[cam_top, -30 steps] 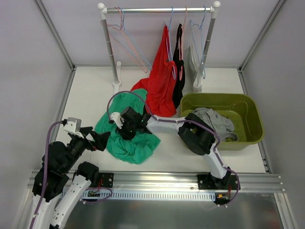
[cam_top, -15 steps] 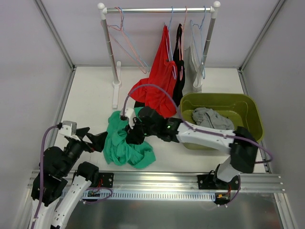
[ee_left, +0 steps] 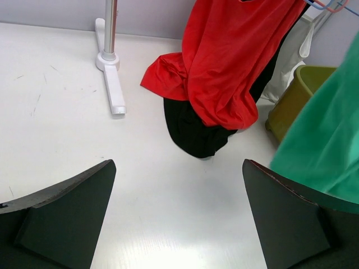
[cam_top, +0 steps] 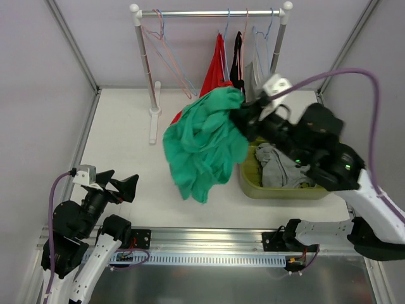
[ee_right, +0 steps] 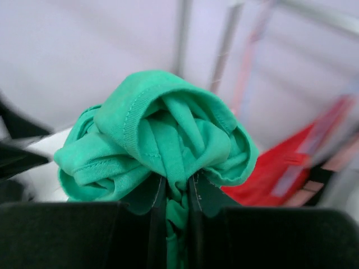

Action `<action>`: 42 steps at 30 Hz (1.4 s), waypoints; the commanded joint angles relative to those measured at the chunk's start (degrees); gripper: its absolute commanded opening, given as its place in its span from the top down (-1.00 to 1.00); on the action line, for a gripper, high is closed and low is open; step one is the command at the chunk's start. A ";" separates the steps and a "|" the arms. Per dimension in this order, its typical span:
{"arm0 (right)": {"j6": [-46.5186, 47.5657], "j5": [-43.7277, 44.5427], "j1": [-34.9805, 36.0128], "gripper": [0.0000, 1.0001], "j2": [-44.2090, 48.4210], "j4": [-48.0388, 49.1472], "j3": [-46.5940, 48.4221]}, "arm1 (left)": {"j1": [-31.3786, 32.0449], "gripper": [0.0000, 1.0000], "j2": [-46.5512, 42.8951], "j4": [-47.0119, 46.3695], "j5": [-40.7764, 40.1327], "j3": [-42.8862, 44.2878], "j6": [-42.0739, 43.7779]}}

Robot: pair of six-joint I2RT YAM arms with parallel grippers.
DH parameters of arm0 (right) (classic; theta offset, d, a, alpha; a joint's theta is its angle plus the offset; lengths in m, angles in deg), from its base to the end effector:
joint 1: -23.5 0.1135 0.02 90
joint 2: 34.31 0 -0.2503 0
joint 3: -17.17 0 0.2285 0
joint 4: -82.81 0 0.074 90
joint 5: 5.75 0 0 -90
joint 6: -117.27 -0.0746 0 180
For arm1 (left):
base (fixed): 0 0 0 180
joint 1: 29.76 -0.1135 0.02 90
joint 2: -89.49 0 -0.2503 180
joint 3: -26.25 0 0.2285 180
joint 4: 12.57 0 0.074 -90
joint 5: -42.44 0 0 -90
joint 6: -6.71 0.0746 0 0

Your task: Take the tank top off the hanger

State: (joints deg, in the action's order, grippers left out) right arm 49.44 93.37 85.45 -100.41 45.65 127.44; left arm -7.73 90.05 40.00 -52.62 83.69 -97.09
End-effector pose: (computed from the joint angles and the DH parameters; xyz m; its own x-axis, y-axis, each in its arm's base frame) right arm 0.1181 0.1966 0.5196 0.3541 -0.1279 -0.9264 -0.7168 0.5992 -0.3566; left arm 0.0418 -0.0098 0.3185 -0.0020 -0.2555 -0.9668 0.3003 0.9220 -0.2443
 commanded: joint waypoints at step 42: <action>-45.88 -37.14 -55.79 0.99 -3.75 40.37 -59.61 | -0.49 -0.97 -0.20 -1.04 -3.64 -0.20 -1.58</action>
State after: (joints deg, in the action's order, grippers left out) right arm 17.40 70.14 32.43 -101.33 66.09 70.15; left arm -7.73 90.07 40.00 -54.02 83.67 -97.48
